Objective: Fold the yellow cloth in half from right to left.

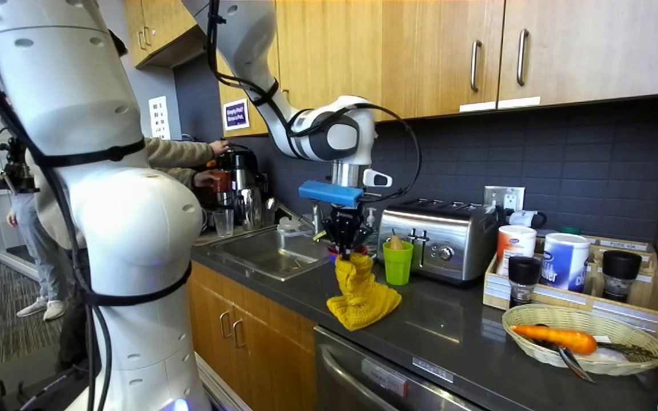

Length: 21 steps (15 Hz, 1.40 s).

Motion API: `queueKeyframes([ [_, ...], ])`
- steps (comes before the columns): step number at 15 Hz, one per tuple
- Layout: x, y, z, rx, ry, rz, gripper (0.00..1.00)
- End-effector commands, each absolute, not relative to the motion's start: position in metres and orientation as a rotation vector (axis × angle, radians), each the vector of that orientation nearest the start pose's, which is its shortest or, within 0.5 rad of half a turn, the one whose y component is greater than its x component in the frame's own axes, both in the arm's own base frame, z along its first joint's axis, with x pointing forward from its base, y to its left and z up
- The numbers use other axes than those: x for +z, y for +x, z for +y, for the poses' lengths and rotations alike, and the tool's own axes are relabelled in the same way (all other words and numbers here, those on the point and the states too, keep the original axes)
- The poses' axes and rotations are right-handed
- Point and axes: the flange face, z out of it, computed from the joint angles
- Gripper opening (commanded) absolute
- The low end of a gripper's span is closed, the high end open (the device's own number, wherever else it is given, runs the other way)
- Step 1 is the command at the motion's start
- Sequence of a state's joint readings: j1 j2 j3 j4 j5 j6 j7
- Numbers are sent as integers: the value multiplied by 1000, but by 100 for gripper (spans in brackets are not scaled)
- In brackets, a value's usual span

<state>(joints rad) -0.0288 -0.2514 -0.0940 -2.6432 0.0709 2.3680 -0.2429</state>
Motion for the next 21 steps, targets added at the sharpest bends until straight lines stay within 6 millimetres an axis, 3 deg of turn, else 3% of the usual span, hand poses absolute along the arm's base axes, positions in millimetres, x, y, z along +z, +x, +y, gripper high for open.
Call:
queueKeyframes([
  [1,318,408,-37,67,-3044,-113,1],
  [12,290,428,-17,191,-3012,-132,1],
  [13,286,429,-15,217,-3006,-136,30],
  [15,280,432,-12,254,-2998,-143,36],
  [21,281,438,-17,297,-2998,-133,74],
])
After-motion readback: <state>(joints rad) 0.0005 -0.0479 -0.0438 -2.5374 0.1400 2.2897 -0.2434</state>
